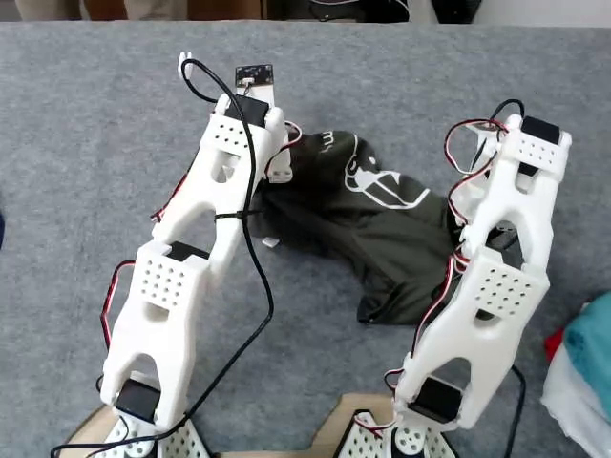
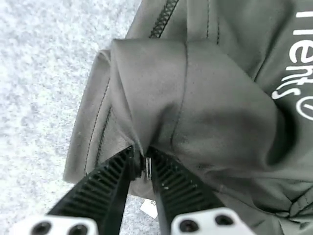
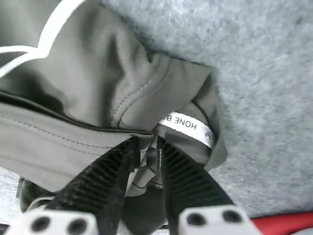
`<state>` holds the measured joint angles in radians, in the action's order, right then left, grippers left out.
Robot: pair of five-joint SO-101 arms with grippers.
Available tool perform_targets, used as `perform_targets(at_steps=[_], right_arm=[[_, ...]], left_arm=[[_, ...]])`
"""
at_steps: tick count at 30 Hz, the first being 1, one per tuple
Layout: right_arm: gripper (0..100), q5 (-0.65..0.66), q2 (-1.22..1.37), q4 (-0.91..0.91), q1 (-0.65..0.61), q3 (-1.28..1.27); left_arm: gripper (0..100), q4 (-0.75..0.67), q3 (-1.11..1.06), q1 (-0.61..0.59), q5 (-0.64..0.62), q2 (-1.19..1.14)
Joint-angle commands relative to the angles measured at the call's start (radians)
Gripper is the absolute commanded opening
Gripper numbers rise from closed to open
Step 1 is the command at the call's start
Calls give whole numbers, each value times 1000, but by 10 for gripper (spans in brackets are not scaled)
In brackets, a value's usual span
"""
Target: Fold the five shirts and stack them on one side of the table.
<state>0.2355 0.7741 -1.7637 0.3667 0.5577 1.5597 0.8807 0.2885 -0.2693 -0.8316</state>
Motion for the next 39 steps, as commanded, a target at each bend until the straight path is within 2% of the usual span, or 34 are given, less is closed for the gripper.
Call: perform_targets(at_steps=[1,17,25,29,37,39], right_arm=[[72,-8,-97,-20,-24,-2],[69,-5,-21,40,-45,4],[35,-8,-24,37,-41,7],[34,-8,-24,-23,-38,51],[39,-49,-171,-20,-21,16],[72,-58,-171,-18,-21,-16]], left_arm=[[19,8,43,-8,-2,12],[19,8,43,-9,-2,12],[19,9,43,-11,-2,12],[19,20,51,-11,-2,13],[19,35,52,-18,-2,13],[19,35,49,-20,-2,13]])
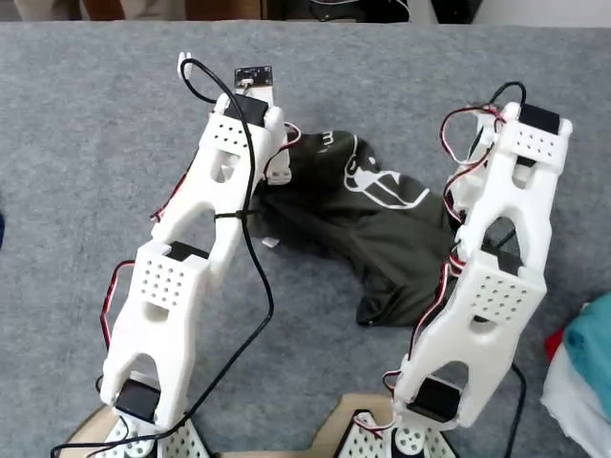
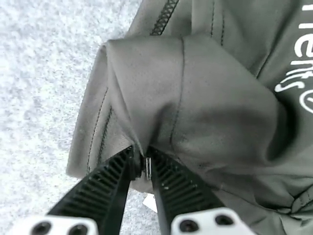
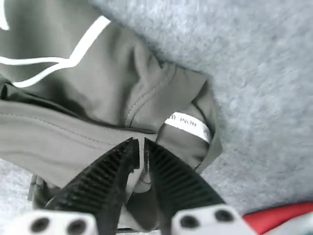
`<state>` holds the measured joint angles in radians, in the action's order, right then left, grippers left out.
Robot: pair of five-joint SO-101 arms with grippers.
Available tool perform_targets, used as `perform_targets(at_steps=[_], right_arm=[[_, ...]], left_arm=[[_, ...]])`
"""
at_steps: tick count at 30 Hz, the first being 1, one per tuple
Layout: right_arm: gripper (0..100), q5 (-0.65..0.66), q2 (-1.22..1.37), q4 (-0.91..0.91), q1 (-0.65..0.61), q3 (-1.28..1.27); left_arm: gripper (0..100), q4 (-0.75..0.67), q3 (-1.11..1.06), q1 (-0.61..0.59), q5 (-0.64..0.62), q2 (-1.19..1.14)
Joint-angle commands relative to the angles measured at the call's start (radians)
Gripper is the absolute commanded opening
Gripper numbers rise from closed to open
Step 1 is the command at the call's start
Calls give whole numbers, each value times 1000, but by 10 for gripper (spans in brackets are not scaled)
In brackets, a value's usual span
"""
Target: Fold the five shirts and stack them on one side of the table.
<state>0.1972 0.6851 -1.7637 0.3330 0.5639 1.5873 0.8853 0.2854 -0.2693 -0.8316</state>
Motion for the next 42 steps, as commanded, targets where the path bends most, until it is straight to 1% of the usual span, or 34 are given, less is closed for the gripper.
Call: perform_targets(at_steps=[1,4,6,9,15,18,25,29,33,36,39,42], right_arm=[[104,-26,-82,-18,12,-39],[202,-44,-84,-17,-1,-79],[224,-46,-82,-15,-12,-90],[196,-48,-82,18,-16,-105],[102,-48,-81,61,-16,-148],[76,-48,-81,75,-16,-171],[72,-48,-81,77,-16,-173],[33,-48,-88,75,-15,-168],[30,-48,-88,44,-10,-117],[30,-48,-88,-14,-5,-35],[30,-48,-114,-23,-2,24],[5,-95,-179,-23,-1,25]], left_arm=[[19,8,41,-17,0,13],[19,9,40,-17,0,13],[19,9,43,-17,0,13],[19,9,41,-17,0,13],[19,9,40,-18,0,13],[19,9,40,-18,0,13],[19,9,40,-18,0,13],[19,9,40,-18,0,13],[19,9,41,-29,3,18],[19,9,43,-43,12,19],[19,9,43,-60,14,19],[19,9,49,-81,14,24]])
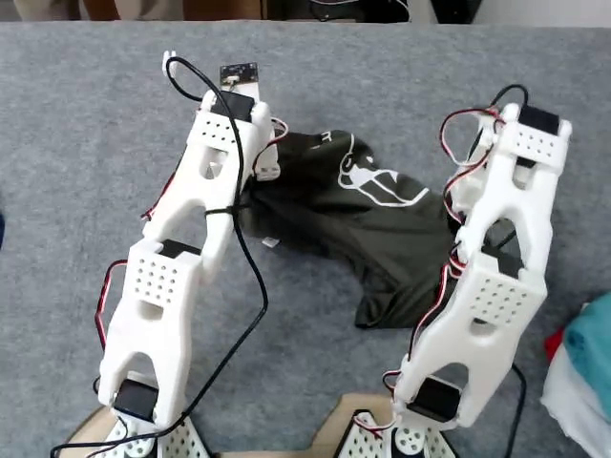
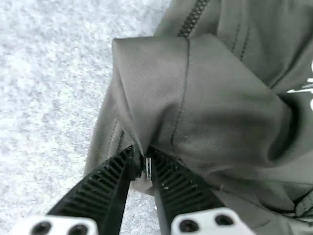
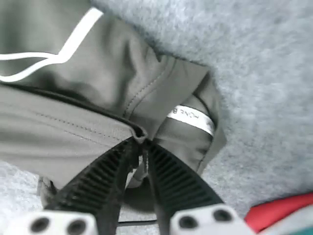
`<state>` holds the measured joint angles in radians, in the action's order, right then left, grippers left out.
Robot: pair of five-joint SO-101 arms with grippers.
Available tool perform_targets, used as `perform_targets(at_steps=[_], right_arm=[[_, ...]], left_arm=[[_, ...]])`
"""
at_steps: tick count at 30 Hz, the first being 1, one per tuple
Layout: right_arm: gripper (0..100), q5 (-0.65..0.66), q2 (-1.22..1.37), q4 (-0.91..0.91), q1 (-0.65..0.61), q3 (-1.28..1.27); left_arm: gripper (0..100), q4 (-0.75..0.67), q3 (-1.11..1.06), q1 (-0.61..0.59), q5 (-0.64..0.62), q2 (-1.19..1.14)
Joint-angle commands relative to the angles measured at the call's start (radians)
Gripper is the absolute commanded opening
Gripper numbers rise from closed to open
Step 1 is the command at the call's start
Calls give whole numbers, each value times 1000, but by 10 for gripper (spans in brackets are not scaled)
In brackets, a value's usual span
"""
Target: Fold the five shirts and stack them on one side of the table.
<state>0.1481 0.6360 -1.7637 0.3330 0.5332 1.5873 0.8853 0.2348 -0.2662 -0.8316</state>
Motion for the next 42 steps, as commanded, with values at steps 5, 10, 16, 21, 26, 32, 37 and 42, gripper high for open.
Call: perform_targets(at_steps=[5,10,16,21,26,32,37,42], right_arm=[[5,-61,-274,-23,5,58],[5,-60,-464,-3,-19,64],[5,-68,-676,121,-38,64],[5,-69,-753,118,-124,31],[5,-69,-711,103,-357,-182],[161,-130,-538,344,-533,-344],[220,-242,-372,370,-564,-242],[219,-245,-228,348,-564,-156]], left_arm=[[19,9,51,-81,11,24],[19,51,167,-163,11,24],[19,107,302,-207,11,15],[19,109,281,-221,11,12],[19,109,221,-221,11,12],[19,109,178,-221,11,12],[19,107,153,-215,5,12],[19,110,153,-215,5,12]])
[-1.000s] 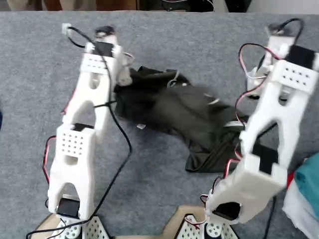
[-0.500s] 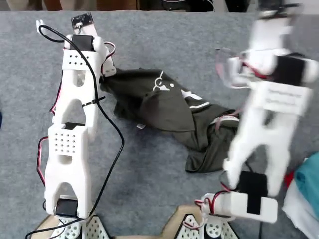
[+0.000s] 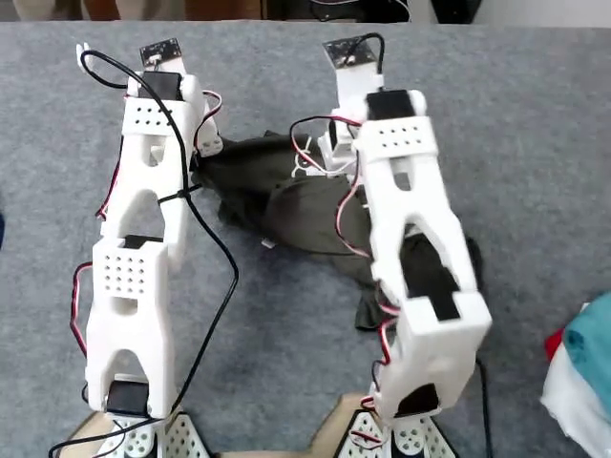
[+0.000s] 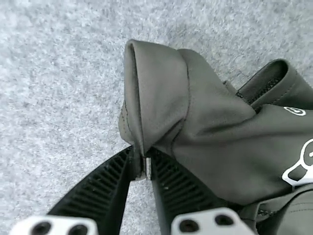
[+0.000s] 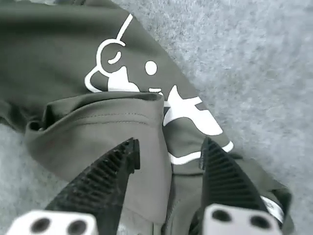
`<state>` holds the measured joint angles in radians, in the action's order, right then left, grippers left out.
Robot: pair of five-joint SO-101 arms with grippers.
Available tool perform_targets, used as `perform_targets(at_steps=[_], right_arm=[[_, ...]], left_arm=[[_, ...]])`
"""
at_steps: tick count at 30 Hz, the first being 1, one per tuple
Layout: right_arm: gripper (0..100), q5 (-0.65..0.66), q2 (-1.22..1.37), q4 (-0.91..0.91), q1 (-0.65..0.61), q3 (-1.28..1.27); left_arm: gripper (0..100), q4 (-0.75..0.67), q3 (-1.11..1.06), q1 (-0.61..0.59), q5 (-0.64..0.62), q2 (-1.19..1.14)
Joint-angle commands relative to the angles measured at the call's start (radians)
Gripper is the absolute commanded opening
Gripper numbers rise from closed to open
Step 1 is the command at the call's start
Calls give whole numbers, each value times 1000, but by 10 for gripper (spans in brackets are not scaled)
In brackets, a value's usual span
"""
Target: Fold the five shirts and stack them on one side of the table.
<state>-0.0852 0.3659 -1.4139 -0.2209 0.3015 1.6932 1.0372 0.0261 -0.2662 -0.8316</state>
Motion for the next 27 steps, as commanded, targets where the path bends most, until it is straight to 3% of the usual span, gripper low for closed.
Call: perform_targets(at_steps=[1,20,27], right_arm=[[219,-12,62,-15,-12,93],[218,-12,392,-69,-41,458],[124,-12,461,-121,-51,539]], left_arm=[[19,5,2,-5,5,12],[19,35,6,2,3,15],[19,35,8,2,3,15]])
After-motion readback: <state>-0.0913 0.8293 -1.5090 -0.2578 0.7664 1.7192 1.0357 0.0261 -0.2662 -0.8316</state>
